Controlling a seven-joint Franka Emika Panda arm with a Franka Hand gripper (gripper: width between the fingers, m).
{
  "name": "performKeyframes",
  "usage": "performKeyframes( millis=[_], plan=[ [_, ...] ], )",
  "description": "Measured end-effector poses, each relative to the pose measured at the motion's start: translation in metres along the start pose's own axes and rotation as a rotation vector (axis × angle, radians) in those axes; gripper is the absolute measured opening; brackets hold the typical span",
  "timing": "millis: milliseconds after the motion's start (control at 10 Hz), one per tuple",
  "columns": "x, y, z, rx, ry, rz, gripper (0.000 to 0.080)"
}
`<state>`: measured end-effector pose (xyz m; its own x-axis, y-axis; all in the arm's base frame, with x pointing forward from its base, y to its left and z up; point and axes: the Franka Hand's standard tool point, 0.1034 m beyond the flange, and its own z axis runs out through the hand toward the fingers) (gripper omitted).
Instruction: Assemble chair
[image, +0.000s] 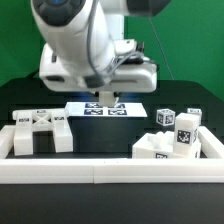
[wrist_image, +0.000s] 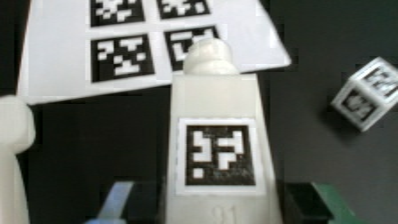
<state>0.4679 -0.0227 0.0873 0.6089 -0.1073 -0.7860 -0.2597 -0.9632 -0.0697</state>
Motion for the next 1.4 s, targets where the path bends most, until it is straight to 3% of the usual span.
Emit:
performKeyframes(
  millis=[100, 500, 600, 1000, 1400],
  plan=[
    [-0.009, -0.006, -0.011, 0.002, 0.000, -0.006, 0.0290],
    [-0.002, -0.004, -0.012, 0.001, 0.036, -0.006, 0.0290],
    [0.005, -0.007, -0.018, -0.002, 0.110, -0.011, 0.0290],
    [-0.007, -0.040, -0.055, -0.014, 0.347, -0.040, 0.0290],
    [0.002, -0.040, -0.059, -0.008, 0.656, -0.051, 0.0290]
  ],
)
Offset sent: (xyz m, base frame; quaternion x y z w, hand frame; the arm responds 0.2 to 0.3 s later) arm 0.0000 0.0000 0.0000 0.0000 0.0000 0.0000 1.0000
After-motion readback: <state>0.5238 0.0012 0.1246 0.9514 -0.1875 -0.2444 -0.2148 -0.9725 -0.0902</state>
